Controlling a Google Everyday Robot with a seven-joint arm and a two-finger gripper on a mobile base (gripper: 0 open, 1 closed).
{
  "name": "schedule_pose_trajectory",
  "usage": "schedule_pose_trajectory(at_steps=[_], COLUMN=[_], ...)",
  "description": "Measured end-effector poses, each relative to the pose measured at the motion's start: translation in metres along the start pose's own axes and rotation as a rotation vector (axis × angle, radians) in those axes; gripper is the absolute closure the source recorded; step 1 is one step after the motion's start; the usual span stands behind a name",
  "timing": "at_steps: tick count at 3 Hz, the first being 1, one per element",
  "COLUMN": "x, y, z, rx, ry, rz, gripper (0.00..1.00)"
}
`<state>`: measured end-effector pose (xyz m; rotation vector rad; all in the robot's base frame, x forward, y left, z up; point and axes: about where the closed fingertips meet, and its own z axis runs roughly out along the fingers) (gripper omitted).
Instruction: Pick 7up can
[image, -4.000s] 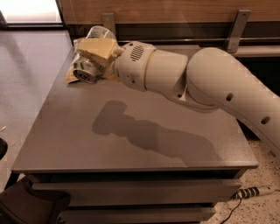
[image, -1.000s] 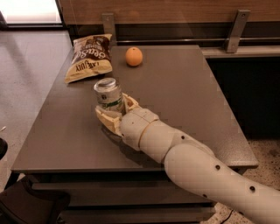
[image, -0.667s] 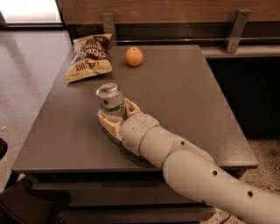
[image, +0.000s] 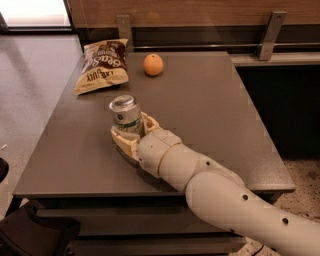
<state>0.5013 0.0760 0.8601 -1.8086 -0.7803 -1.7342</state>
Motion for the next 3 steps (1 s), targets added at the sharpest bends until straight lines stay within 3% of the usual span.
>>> schedule_pose_trajectory(at_steps=[2, 3], x=[0.0018, 0.0018], y=[-0.0029, -0.0029], z=[0.0016, 0.0016], rx=[0.005, 0.005], ry=[0.001, 0.001], rz=[0.000, 0.000], gripper=[0.00, 0.00])
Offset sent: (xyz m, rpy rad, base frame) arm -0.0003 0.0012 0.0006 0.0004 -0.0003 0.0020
